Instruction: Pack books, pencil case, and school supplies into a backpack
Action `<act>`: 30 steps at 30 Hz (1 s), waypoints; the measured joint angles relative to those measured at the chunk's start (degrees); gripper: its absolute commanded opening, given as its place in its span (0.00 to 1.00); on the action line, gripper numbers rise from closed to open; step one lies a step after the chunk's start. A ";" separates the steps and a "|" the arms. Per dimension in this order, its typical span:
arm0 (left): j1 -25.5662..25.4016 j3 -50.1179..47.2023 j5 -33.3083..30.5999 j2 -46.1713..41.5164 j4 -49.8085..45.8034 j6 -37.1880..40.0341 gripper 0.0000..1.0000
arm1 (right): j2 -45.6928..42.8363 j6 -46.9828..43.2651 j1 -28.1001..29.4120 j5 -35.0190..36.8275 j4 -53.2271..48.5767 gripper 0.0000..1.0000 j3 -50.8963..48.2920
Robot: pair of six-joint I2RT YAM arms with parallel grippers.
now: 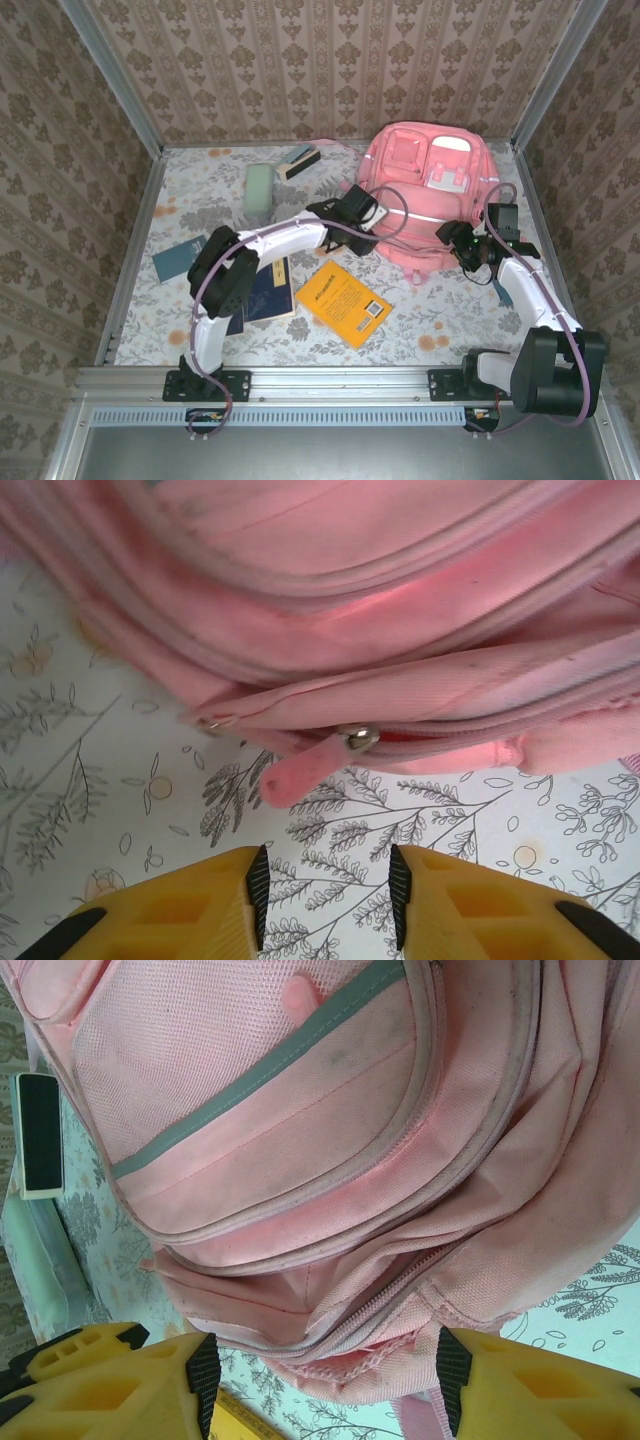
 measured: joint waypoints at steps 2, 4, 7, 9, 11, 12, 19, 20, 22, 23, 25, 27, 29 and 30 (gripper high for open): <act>-1.62 0.00 -3.17 0.07 1.03 3.08 0.40 | 0.00 -0.04 0.02 -0.02 0.00 0.62 0.00; -2.19 0.02 -5.11 0.44 2.05 5.46 0.40 | 0.00 -0.04 0.04 -0.02 0.00 0.63 0.00; -2.01 0.22 -7.45 2.34 3.26 8.66 0.39 | 0.00 -0.07 0.04 -0.02 0.00 0.63 -0.02; -1.75 0.44 -8.37 3.98 3.30 10.21 0.39 | 0.00 -0.07 0.04 -0.02 0.00 0.63 -0.04; -1.55 0.57 -9.09 5.60 3.32 11.45 0.39 | 0.00 -0.09 0.04 -0.02 0.00 0.63 -0.09; -1.51 0.68 -9.38 6.45 3.34 11.98 0.39 | 0.00 -0.09 0.04 -0.02 0.00 0.63 -0.11; -1.51 1.68 -11.65 8.20 3.96 14.32 0.39 | 0.00 -0.09 0.04 -0.02 0.00 0.63 -0.20; -1.51 2.01 -11.89 8.20 4.26 14.58 0.39 | 0.00 -0.09 0.04 -0.04 0.00 0.63 -0.22; -1.51 2.54 -12.39 8.20 5.20 15.02 0.39 | 0.00 -0.07 0.07 -0.04 0.00 0.63 -0.35; -1.51 2.69 -12.57 8.20 5.53 15.19 0.38 | 0.00 -0.07 0.20 -0.04 0.00 0.63 -0.46; -1.77 2.71 -12.63 8.20 5.73 15.56 0.29 | 0.00 -0.07 0.39 -0.04 0.02 0.63 -0.87; -2.08 2.71 -12.55 8.20 5.70 15.74 0.14 | 0.00 -0.04 0.66 -0.04 0.00 0.63 -1.33; -2.45 2.71 -12.59 8.20 5.60 16.15 0.00 | 0.00 -0.04 0.96 -0.04 0.02 0.63 -1.77; -2.60 2.71 -12.74 8.20 5.49 16.35 0.00 | 0.00 -0.02 1.09 -0.07 0.00 0.63 -1.97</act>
